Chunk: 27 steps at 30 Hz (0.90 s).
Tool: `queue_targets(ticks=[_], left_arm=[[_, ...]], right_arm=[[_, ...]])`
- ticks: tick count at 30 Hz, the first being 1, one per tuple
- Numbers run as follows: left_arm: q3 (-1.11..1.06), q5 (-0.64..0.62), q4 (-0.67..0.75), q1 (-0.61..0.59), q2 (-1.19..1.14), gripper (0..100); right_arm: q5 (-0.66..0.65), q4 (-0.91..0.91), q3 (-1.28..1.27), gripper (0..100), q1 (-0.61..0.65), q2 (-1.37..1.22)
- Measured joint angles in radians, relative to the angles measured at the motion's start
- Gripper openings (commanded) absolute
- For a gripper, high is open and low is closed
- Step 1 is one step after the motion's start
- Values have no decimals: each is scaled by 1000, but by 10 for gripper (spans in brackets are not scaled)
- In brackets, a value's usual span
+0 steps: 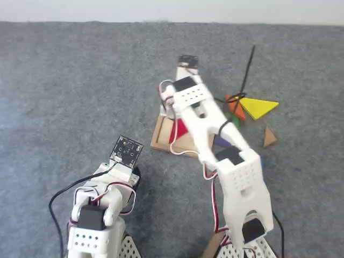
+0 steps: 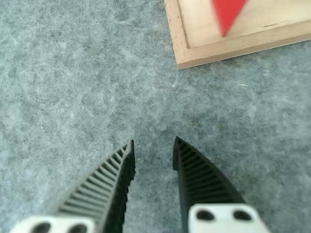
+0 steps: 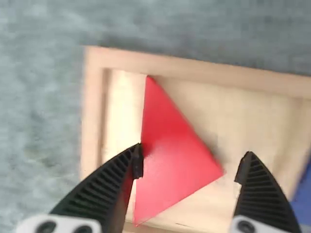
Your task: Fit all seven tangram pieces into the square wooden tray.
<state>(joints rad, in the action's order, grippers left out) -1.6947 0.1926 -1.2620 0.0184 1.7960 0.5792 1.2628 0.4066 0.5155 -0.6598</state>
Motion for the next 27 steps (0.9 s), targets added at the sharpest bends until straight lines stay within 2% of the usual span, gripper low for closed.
queue_targets(ticks=[6,21,27], left_arm=[[0,0,0,0,0,123],[0,0,0,0,0,123],[0,0,0,0,0,123]], right_arm=[[-71,21,0,306,-49,48],[-80,-15,35,306,-40,-64],[-80,-40,44,306,37,-68]])
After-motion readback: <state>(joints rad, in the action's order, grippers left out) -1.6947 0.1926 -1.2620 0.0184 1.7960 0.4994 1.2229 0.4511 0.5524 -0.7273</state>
